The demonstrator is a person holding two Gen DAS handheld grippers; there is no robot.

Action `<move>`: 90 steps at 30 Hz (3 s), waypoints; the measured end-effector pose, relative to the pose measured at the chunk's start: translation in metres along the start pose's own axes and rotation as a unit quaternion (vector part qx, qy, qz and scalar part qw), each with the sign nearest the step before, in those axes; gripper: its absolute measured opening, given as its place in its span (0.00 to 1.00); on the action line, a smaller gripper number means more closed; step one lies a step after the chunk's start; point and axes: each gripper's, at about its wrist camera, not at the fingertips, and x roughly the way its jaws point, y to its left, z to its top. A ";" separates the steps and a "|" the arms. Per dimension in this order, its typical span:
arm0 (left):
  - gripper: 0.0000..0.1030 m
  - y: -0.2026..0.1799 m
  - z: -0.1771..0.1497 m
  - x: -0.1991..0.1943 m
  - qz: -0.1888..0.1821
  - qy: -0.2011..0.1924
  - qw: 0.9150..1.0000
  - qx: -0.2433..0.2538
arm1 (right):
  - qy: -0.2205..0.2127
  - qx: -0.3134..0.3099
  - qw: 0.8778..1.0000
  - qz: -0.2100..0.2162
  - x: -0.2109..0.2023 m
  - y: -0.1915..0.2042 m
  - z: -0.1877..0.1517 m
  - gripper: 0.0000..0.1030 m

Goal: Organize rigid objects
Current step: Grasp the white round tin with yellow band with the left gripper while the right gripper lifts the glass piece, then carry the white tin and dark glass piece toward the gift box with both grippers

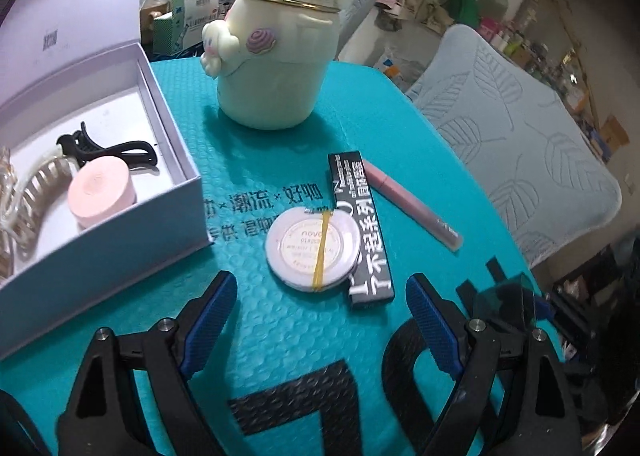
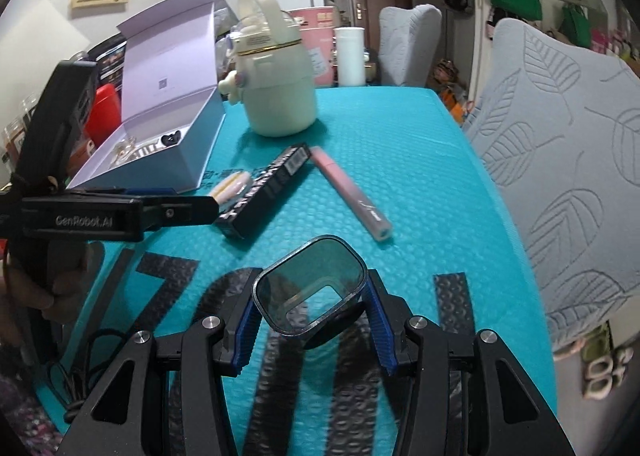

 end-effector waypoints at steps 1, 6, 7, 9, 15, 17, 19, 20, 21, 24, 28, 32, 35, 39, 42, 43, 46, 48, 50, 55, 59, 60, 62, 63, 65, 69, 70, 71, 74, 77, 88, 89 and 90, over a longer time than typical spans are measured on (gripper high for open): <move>0.79 -0.001 0.001 0.002 -0.002 -0.002 1.000 -0.004 | 0.000 0.003 1.000 0.001 0.000 -0.002 0.000 0.47; 0.63 0.002 0.003 0.015 0.003 0.002 1.000 -0.031 | -0.003 0.013 1.000 0.001 0.002 -0.010 0.001 0.47; 0.63 0.004 0.004 0.015 -0.001 -0.006 0.999 -0.039 | -0.004 0.014 1.000 0.001 0.002 -0.012 0.002 0.47; 0.63 0.005 0.006 0.016 -0.006 -0.006 0.999 -0.042 | -0.004 0.014 1.000 0.000 0.002 -0.013 0.002 0.47; 0.54 0.002 0.004 0.021 0.004 -0.018 1.000 -0.024 | -0.003 0.022 1.000 0.001 0.005 -0.017 0.002 0.47; 0.54 0.003 0.004 0.020 -0.001 -0.020 0.999 -0.025 | 0.000 0.023 1.000 0.003 0.007 -0.017 0.002 0.47; 0.54 0.003 0.001 0.019 -0.003 -0.021 1.000 -0.020 | 0.000 0.024 1.000 0.004 0.007 -0.018 0.002 0.47; 0.54 0.003 0.002 0.019 -0.004 -0.020 1.000 -0.018 | 0.000 0.024 1.000 0.003 0.007 -0.018 0.002 0.47; 0.54 0.003 0.001 0.017 -0.006 -0.017 1.000 -0.016 | -0.001 0.024 1.000 0.002 0.006 -0.017 0.002 0.47; 0.54 0.003 -0.003 0.011 -0.009 -0.007 1.000 -0.006 | -0.001 0.021 1.000 0.002 0.005 -0.015 0.003 0.47; 0.54 0.006 -0.017 -0.002 -0.005 0.008 1.000 -0.001 | -0.002 0.018 1.000 0.005 0.002 -0.008 0.003 0.47; 0.54 0.013 -0.036 -0.023 -0.004 0.020 1.000 0.002 | 0.001 0.011 1.000 0.015 0.001 0.004 0.001 0.47; 0.54 0.018 -0.048 -0.035 0.010 0.023 1.000 0.009 | 0.008 0.007 0.999 0.033 0.004 0.017 -0.002 0.47; 0.54 0.026 -0.063 -0.052 0.034 0.030 0.999 0.029 | 0.015 0.000 0.999 0.052 0.008 0.035 -0.009 0.47; 0.54 0.035 -0.072 -0.065 0.053 0.033 0.997 0.039 | 0.021 -0.004 0.998 0.062 0.011 0.048 -0.013 0.47; 0.54 0.038 -0.075 -0.071 0.060 0.031 0.997 0.041 | 0.025 -0.008 0.998 0.065 0.012 0.053 -0.015 0.46; 0.54 0.046 -0.079 -0.083 0.073 0.030 0.996 0.044 | 0.033 -0.019 0.996 0.080 0.014 0.065 -0.018 0.47; 0.54 0.049 -0.082 -0.088 0.079 0.027 0.995 0.046 | 0.033 -0.026 0.995 0.091 0.013 0.074 -0.020 0.47; 0.54 0.053 -0.084 -0.088 0.084 0.024 0.995 0.050 | 0.034 -0.036 0.994 0.101 0.014 0.085 -0.020 0.47; 0.54 0.066 -0.088 -0.086 0.068 0.026 0.997 0.033 | 0.038 -0.050 0.991 0.120 0.019 0.102 -0.019 0.47; 0.54 0.065 -0.088 -0.083 0.070 0.020 0.996 0.043 | 0.039 -0.052 0.991 0.118 0.020 0.106 -0.019 0.47; 0.55 0.065 -0.087 -0.082 0.072 0.020 0.996 0.046 | 0.039 -0.050 0.991 0.118 0.021 0.106 -0.019 0.47; 0.57 0.063 -0.085 -0.078 0.074 0.018 0.996 0.052 | 0.039 -0.048 0.991 0.118 0.021 0.106 -0.020 0.47; 0.59 0.062 -0.085 -0.077 0.073 0.018 0.996 0.056 | 0.038 -0.047 0.991 0.118 0.021 0.106 -0.020 0.48; 0.65 0.060 -0.084 -0.075 0.069 0.019 0.995 0.064 | 0.043 -0.045 0.991 0.118 0.022 0.105 -0.021 0.54; 0.69 0.059 -0.083 -0.073 0.068 0.016 0.995 0.073 | 0.049 -0.034 0.991 0.117 0.024 0.101 -0.022 0.60; 0.69 0.060 -0.084 -0.073 0.066 0.014 0.995 0.072 | 0.049 -0.034 0.992 0.116 0.024 0.101 -0.022 0.60; 0.69 0.060 -0.084 -0.074 0.063 0.012 0.995 0.072 | 0.049 -0.034 0.992 0.115 0.025 0.101 -0.021 0.60; 0.69 0.062 -0.087 -0.077 0.059 0.007 0.996 0.072 | 0.049 -0.037 0.992 0.114 0.025 0.101 -0.021 0.60; 0.64 0.062 -0.090 -0.080 0.064 0.001 0.996 0.065 | 0.051 -0.043 0.991 0.114 0.027 0.102 -0.020 0.60; 0.54 0.068 -0.094 -0.089 0.048 -0.006 0.998 0.047 | 0.056 -0.052 0.991 0.113 0.033 0.108 -0.015 0.47; 0.54 0.069 -0.094 -0.090 0.044 -0.005 0.998 0.040 | 0.056 -0.048 0.991 0.114 0.033 0.108 -0.015 0.46; 0.54 0.070 -0.094 -0.091 0.040 -0.005 0.999 0.034 | 0.057 -0.046 0.991 0.114 0.033 0.108 -0.015 0.46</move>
